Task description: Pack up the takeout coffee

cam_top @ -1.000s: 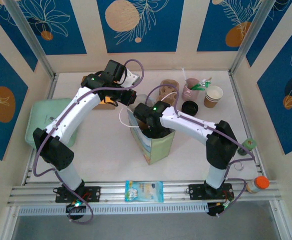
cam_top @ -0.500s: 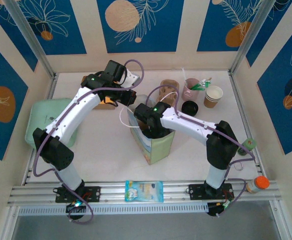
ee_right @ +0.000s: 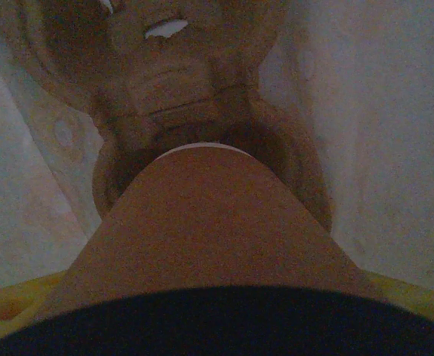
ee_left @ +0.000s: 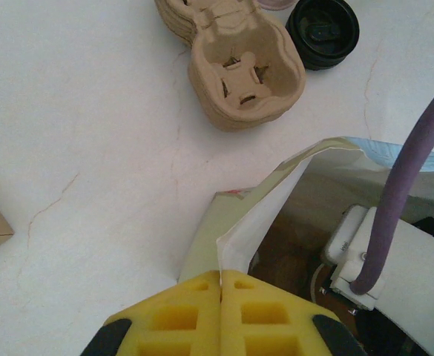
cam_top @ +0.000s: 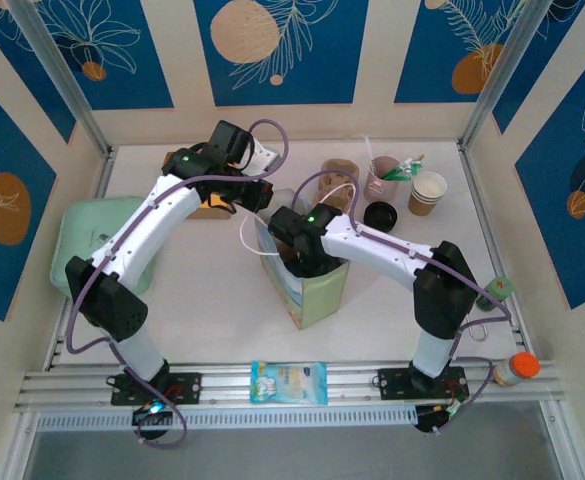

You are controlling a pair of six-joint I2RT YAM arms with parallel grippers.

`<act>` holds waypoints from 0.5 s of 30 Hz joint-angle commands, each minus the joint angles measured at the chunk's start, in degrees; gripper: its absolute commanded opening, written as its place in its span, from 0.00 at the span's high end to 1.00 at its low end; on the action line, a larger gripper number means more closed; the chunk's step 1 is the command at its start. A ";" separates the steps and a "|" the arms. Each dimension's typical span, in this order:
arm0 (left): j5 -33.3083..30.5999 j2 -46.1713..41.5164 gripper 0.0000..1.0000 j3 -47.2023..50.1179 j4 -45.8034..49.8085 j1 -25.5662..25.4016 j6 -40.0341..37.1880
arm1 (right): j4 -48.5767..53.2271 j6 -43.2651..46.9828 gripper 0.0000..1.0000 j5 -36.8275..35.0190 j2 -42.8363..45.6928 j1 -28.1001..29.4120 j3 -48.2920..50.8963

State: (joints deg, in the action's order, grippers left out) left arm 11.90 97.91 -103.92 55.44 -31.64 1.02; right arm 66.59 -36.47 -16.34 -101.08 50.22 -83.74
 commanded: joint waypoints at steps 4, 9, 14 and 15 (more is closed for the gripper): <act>-0.39 -2.08 1.00 0.38 0.45 -0.27 -0.93 | 0.08 -0.54 0.51 0.25 -0.22 -0.34 0.78; -0.63 -2.10 1.00 0.25 0.34 -0.27 -0.93 | -0.02 -0.79 0.51 1.08 -0.56 -0.29 1.37; -0.74 -2.09 1.00 0.30 0.32 -0.27 -0.93 | -0.23 -1.15 0.51 1.82 -0.97 -0.25 2.03; -0.74 -2.10 1.00 0.30 0.33 -0.27 -0.93 | -0.32 -1.15 0.51 1.91 -1.05 -0.23 2.21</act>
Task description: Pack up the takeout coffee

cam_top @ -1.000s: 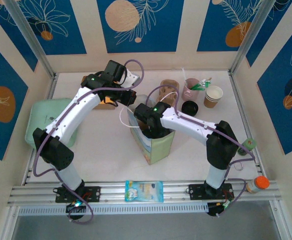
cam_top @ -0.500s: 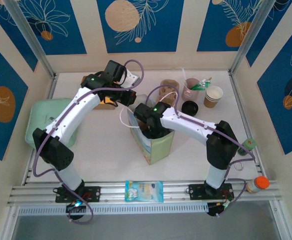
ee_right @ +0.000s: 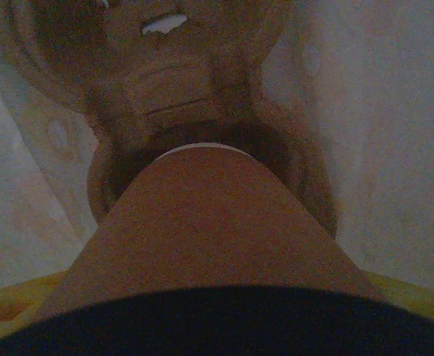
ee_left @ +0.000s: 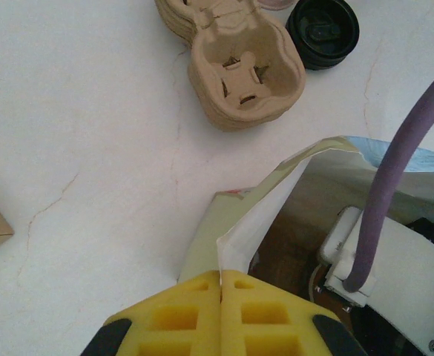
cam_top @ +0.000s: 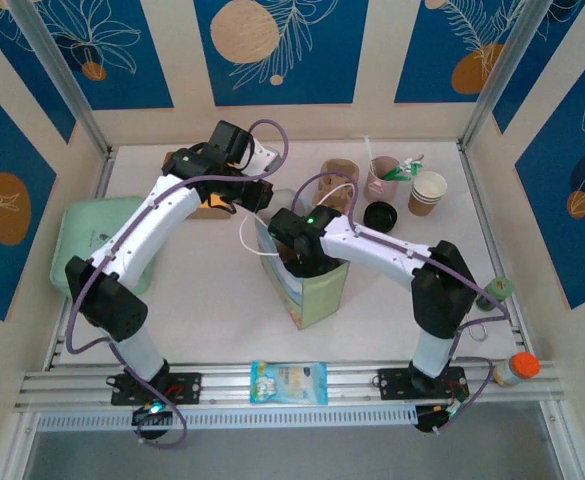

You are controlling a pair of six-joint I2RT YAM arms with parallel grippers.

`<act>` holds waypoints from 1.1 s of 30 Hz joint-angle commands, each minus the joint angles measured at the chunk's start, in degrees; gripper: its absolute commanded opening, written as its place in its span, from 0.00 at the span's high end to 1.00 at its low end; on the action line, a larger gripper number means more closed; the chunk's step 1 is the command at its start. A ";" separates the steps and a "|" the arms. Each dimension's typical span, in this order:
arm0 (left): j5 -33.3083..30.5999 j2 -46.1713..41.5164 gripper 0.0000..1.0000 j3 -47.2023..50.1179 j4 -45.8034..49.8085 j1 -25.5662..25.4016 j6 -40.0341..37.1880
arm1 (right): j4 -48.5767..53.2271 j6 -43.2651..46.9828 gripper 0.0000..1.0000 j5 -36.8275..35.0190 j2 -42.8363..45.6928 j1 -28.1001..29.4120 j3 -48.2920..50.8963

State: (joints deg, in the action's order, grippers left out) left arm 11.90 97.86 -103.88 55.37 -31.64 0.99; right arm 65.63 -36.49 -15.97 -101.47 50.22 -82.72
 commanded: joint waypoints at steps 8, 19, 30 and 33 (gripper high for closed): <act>-1.00 -2.06 1.00 0.23 0.27 -0.23 -0.99 | 0.56 -1.35 0.51 1.68 -1.19 -0.21 1.38; -0.83 -2.25 1.00 0.31 0.10 -0.20 -0.82 | -0.15 -1.26 0.51 1.64 -1.36 -0.44 2.11; -0.74 -2.33 1.00 0.34 -0.08 -0.26 -0.60 | -0.85 -1.02 0.51 1.82 -1.70 -0.47 2.30; -0.96 -2.30 1.00 0.34 -0.08 -0.19 -0.69 | -0.48 -1.30 0.51 1.92 -1.70 -0.56 2.46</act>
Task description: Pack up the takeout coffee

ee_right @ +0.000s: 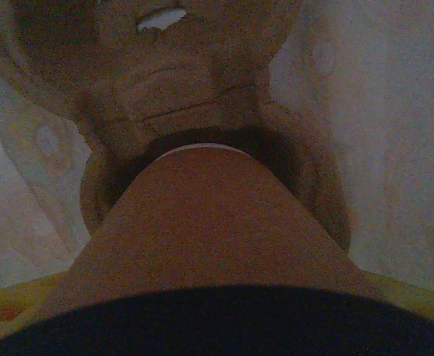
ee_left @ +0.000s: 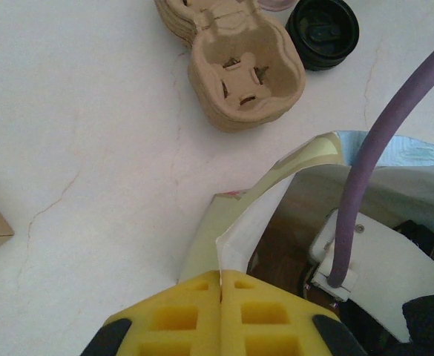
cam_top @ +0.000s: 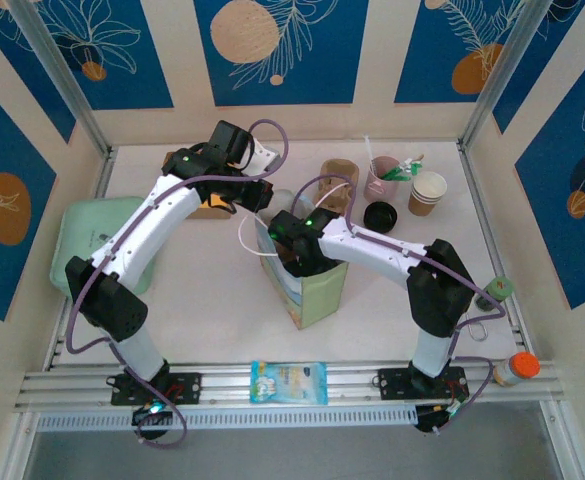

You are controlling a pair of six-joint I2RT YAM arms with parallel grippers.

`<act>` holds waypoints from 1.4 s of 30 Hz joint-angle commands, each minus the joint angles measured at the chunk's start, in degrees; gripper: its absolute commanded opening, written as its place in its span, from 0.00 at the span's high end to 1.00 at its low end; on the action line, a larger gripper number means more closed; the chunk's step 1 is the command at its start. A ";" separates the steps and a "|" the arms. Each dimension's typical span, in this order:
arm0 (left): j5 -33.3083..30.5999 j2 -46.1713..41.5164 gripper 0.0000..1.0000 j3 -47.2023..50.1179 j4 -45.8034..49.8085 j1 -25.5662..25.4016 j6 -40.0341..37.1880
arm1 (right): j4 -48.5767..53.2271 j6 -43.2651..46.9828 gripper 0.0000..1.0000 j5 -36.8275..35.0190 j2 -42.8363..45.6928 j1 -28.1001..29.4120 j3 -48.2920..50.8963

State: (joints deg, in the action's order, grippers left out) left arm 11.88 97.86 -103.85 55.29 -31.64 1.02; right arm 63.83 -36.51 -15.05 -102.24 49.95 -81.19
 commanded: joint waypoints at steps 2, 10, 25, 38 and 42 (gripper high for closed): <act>-0.98 -2.24 1.00 0.32 0.06 -0.19 -0.72 | 1.80 -1.63 0.51 1.18 -0.95 -0.30 0.78; -1.24 -2.48 1.00 0.32 0.14 -0.19 -0.75 | 2.00 -2.25 0.51 1.69 -1.69 -0.40 1.30; -1.29 -2.59 1.00 0.23 -0.08 -0.20 -0.71 | 1.40 -2.07 0.51 2.04 -2.09 -0.57 1.55; -1.16 -2.81 1.00 0.67 -0.25 -0.18 -0.49 | -0.72 -1.76 0.51 1.89 -2.27 -1.02 2.76; -1.00 -2.93 1.00 0.65 -0.48 -0.18 -0.49 | -1.03 -1.72 0.51 1.51 -2.57 -1.08 2.88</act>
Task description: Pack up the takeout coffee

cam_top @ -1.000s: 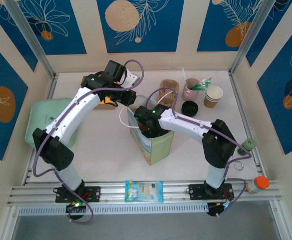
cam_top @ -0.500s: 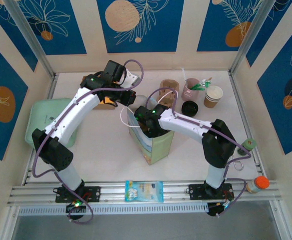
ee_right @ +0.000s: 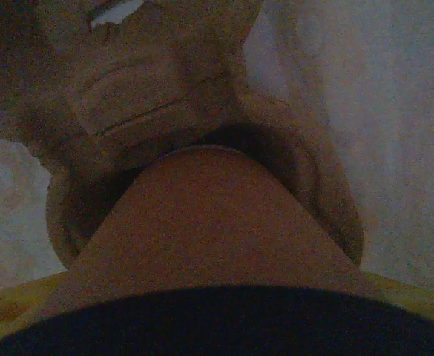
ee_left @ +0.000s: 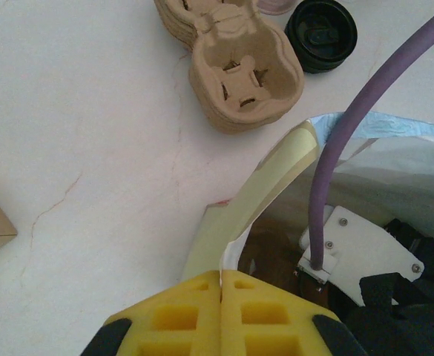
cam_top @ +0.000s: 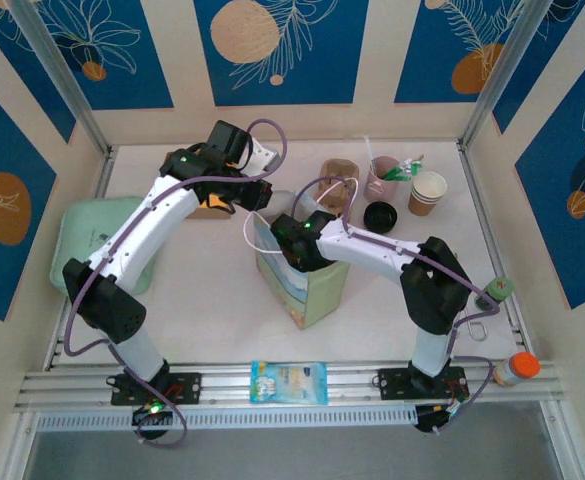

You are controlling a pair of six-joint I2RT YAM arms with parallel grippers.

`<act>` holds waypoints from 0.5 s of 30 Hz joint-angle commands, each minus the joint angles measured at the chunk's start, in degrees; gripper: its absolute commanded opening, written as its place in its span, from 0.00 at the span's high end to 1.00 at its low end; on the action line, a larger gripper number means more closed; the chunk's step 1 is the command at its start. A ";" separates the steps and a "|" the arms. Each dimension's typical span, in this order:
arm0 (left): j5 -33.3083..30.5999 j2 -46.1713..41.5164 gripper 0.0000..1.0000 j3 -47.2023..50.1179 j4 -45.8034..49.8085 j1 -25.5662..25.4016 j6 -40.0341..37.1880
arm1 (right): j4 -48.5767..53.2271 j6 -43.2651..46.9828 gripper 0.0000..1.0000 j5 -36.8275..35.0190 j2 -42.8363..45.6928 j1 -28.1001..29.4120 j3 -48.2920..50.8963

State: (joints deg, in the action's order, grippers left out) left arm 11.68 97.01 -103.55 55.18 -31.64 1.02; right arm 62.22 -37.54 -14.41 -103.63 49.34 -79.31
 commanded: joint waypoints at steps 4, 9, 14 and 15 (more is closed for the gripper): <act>-0.70 -2.01 1.00 0.36 -0.45 -0.18 -0.49 | 0.19 -0.61 0.51 0.75 -1.64 -0.58 1.00; -0.78 -2.09 1.00 0.52 -0.52 -0.18 -0.51 | -0.07 -0.52 0.50 0.66 -2.44 -0.78 1.00; -0.78 -1.92 1.00 0.50 -0.60 -0.20 -0.64 | -0.77 -0.26 0.50 0.71 -3.39 -1.08 1.26; -0.87 -1.87 1.00 0.54 -0.64 -0.18 -0.66 | -1.01 -0.25 0.50 0.73 -3.54 -1.25 1.47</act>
State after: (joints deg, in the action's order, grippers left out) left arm 11.68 96.90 -103.37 54.83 -31.64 1.02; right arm 61.23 -37.52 -14.33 -104.84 48.97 -79.31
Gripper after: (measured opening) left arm 0.050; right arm 0.814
